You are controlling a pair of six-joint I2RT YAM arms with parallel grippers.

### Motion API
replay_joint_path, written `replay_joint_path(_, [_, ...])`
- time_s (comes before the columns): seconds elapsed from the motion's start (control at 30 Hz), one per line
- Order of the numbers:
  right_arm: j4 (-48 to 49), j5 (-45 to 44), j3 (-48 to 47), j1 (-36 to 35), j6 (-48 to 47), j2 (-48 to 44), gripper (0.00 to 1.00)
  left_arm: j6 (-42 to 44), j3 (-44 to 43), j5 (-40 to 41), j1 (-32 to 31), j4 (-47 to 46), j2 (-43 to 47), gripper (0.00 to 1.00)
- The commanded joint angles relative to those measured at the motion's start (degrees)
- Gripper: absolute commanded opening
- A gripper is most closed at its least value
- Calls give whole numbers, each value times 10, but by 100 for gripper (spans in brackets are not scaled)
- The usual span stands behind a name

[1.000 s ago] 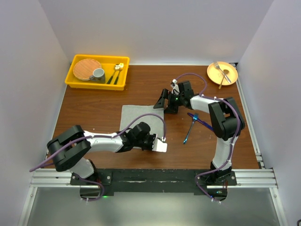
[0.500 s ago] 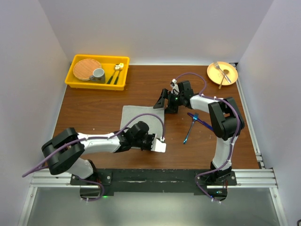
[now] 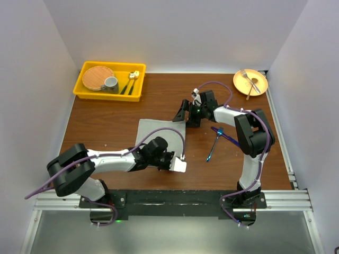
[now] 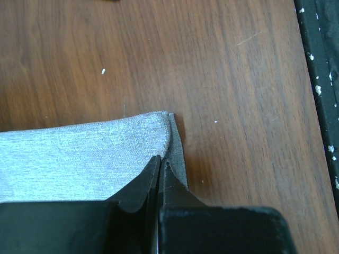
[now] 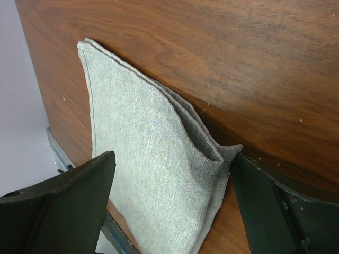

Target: Fold the napkin into a case and place the utensils inside

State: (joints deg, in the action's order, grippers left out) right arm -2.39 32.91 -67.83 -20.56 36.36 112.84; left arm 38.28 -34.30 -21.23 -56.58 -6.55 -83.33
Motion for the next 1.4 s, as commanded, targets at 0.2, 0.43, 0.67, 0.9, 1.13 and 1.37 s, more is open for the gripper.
replay_joint_path(0.2, [-25, -52, -7, -4, -27, 15, 92, -19, -12, -12, 2, -21, -36, 0])
replay_joint_path(0.43, [-48, -36, -27, -5, -52, 6, 89, -29, -52, -2, 16, 61, 1, 26])
replay_joint_path(0.67, [-114, -33, -98, -5, -112, 30, 86, -6, -70, -47, 133, 228, 95, 35])
replay_joint_path(0.9, [-137, -23, -172, -5, -156, 68, 85, 94, -77, -63, 270, 391, 138, 38])
replay_joint_path(1.13, [-201, 36, -211, -4, -221, 54, 84, 140, -29, -38, 287, 430, 195, 40])
replay_joint_path(1.37, [-257, 78, -187, -3, -252, 16, 80, 118, 14, -25, 286, 382, 218, 43])
